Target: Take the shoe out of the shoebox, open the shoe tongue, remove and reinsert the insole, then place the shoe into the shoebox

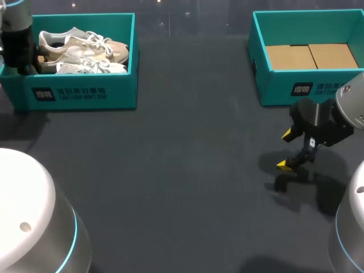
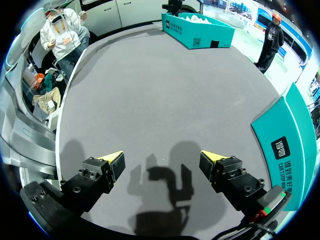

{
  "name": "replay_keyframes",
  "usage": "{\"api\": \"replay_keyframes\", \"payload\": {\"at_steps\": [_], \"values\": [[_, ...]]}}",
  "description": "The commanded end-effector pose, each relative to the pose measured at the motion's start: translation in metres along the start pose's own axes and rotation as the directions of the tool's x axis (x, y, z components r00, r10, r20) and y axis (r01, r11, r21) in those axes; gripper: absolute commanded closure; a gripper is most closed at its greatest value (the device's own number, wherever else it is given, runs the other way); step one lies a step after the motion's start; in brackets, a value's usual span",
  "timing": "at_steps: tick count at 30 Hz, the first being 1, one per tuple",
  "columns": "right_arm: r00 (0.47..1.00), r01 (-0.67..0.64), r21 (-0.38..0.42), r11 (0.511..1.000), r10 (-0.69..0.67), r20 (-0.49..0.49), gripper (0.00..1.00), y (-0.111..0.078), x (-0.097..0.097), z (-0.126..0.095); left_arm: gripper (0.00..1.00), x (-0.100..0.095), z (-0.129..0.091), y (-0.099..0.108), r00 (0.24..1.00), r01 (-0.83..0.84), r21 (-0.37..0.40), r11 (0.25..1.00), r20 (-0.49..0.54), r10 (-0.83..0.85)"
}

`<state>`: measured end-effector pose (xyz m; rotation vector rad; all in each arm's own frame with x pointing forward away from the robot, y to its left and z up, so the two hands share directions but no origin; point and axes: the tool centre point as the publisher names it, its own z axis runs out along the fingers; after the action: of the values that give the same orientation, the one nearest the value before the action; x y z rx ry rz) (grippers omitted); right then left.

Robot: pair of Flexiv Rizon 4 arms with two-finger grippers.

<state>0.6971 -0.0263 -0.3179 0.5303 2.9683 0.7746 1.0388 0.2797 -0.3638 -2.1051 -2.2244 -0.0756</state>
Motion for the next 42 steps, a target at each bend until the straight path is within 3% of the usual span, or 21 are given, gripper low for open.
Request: {"api": "replay_keyframes", "payload": {"at_steps": [1, 7, 24, 30, 42], "values": [[1.0, -0.001, 0.001, 1.0, 0.001, 0.003, 0.0, 0.0, 0.002, 0.0, 1.0, -0.005, 0.002, -0.001, 1.0, -0.001, -0.004, 1.0, -0.002, 0.001], [1.0, -0.001, 0.001, 1.0, 0.001, 0.003, 0.0, 0.0, 0.002, 0.0, 1.0, 0.0, -0.007, -0.001, 1.0, -0.005, -0.014, 1.0, -0.001, 0.005], [1.0, -0.001, 0.001, 1.0, 0.001, 0.003, 0.0, 0.0, 0.002, 0.0, 1.0, 0.024, -0.067, 0.005, 0.992, -0.108, -0.102, 0.989, 0.048, 0.113], [1.0, -0.001, 0.001, 1.0, 0.001, 0.003, 0.0, 0.0, 0.002, 0.0, 1.0, 0.028, -0.096, 0.003, 0.987, -0.143, -0.116, 0.983, 0.051, 0.15], [1.0, -0.001, 0.001, 1.0, 0.001, 0.003, 0.0, 0.0, 0.002, 0.0, 1.0, 0.031, -0.175, -0.002, 0.985, -0.155, -0.116, 0.981, 0.059, 0.162]]}}
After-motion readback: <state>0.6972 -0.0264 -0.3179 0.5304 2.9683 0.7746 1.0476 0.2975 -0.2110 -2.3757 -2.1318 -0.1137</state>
